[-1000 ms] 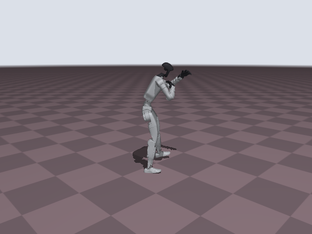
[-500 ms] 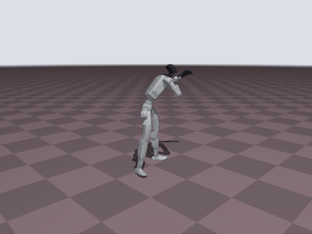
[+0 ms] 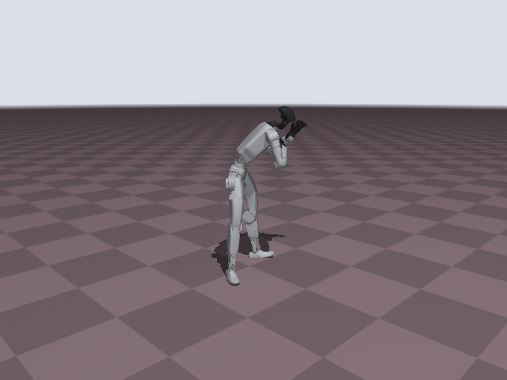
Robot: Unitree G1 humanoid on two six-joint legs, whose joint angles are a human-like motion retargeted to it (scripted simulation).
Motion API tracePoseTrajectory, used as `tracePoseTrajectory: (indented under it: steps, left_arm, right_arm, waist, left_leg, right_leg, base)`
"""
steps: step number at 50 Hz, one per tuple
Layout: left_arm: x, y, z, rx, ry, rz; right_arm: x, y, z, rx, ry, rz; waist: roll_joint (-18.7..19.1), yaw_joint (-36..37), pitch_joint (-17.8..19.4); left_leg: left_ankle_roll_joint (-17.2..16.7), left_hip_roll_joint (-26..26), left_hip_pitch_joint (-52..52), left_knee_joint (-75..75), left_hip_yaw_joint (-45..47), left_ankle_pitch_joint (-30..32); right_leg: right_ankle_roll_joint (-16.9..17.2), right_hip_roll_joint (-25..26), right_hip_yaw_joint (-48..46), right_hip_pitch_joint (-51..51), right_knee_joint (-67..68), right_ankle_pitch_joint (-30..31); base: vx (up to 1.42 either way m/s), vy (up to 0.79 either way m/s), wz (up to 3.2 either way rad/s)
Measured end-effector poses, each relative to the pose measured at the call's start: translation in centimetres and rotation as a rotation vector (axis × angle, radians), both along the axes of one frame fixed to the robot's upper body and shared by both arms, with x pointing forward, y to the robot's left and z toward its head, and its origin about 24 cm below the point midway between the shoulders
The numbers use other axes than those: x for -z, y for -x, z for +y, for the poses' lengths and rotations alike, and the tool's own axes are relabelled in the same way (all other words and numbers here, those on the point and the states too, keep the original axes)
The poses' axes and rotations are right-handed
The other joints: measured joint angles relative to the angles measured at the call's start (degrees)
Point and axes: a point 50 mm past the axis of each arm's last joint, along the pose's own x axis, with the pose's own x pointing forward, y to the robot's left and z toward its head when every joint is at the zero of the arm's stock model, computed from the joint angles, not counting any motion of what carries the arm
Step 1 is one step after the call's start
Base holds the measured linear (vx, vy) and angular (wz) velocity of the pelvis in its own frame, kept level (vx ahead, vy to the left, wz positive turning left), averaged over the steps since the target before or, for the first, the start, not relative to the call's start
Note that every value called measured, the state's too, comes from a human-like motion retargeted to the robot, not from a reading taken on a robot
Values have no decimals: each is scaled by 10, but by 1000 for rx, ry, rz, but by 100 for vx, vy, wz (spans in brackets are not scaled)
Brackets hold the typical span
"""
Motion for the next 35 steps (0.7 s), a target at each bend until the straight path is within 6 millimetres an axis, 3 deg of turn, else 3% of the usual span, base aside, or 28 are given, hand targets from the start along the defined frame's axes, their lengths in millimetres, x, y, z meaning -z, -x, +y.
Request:
tracePoseTrajectory:
  steps: [8, 11, 13, 16, 18, 20, 21, 23, 25, 26, 28, 31, 33, 35]
  left_arm:
    - [19, -5, 33, -74, 199, 91]
    - [25, -13, 39, -185, 209, 125]
    - [18, -20, 40, -303, 176, 121]
    - [-20, -51, 45, -615, 70, 129]
    - [-53, -91, 55, -892, 10, 186]
    - [-72, -139, 85, -1220, -35, 318]
    - [-71, -164, 105, -1391, -105, 436]
    - [-60, -189, 151, -1661, -243, 733]
    - [-41, -198, 179, -1726, -324, 1010]
    - [-38, -200, 178, -1702, -337, 1023]
    - [-37, -203, 159, -1613, -326, 893]
    - [-26, -195, 97, -1298, -214, 573]
    - [-6, -176, 63, -1062, -146, 454]
    - [21, -151, 48, -839, -84, 424]
  right_arm:
    - [27, -16, -27, 162, 34, 117]
    - [48, -25, -44, 264, 45, 245]
    - [62, -29, -56, 318, 55, 359]
    - [74, -33, -74, 382, 62, 541]
    - [74, -35, -87, 447, 32, 606]
    - [67, -37, -100, 525, -32, 603]
    - [60, -38, -106, 554, -81, 583]
    - [42, -39, -117, 592, -182, 534]
    - [22, -39, -127, 610, -303, 463]
    - [12, -38, -132, 622, -372, 409]
    - [-10, -35, -143, 658, -511, 274]
    - [-50, -40, -151, 760, -652, -13]
    - [-90, -51, -147, 846, -678, -234]
    - [-145, -66, -128, 932, -663, -451]
  waist:
    - [7, -113, -5]
    - [9, -185, -54]
    - [14, -243, -95]
    - [31, -340, -157]
    - [44, -402, -191]
    - [57, -460, -218]
    - [60, -485, -229]
    - [64, -529, -246]
    - [62, -559, -257]
    - [58, -561, -261]
    - [47, -546, -266]
    - [22, -480, -265]
    - [5, -421, -262]
    - [-11, -358, -252]
  left_leg:
    - [-4, -12, 108, 63, 157, -67]
    - [-14, 1, 140, 107, 216, -98]
    - [-20, 14, 153, 140, 251, -114]
    - [-25, 39, 161, 187, 289, -129]
    - [-21, 54, 164, 210, 308, -132]
    - [-8, 66, 172, 220, 326, -129]
    - [1, 70, 179, 220, 336, -125]
    - [20, 77, 196, 213, 352, -117]
    - [35, 79, 215, 202, 351, -111]
    - [42, 77, 221, 200, 332, -109]
    - [56, 68, 227, 206, 271, -109]
    - [65, 40, 213, 254, 130, -112]
    - [56, 14, 198, 293, 48, -112]
    - [38, -13, 183, 326, -8, -113]
  right_leg:
    - [47, -25, 136, -8, -25, -3]
    - [59, -15, 198, -15, -42, 2]
    - [62, -4, 233, -23, -52, 1]
    - [56, 19, 275, -39, -62, -4]
    - [49, 33, 299, -49, -65, -11]
    - [41, 48, 319, -58, -65, -19]
    - [38, 55, 328, -60, -64, -23]
    - [33, 70, 344, -63, -62, -33]
    - [31, 86, 361, -62, -59, -42]
    - [32, 94, 372, -60, -58, -45]
    - [35, 110, 398, -54, -56, -49]
    - [42, 134, 447, -44, -53, -51]
    - [49, 146, 482, -38, -51, -51]
    - [56, 156, 516, -34, -50, -50]
  base:
    - [-2, -1, -161]
    - [13, -3, -195]
    - [19, -5, -187]
    - [24, -7, -164]
    - [28, -11, -133]
    - [30, -14, -114]
    - [30, -17, -105]
    - [30, -19, -101]
    - [31, -20, -107]
    - [31, -20, -119]
    - [31, -19, -136]
    - [29, -15, -154]
    - [24, -11, -156]
    - [20, -8, -151]
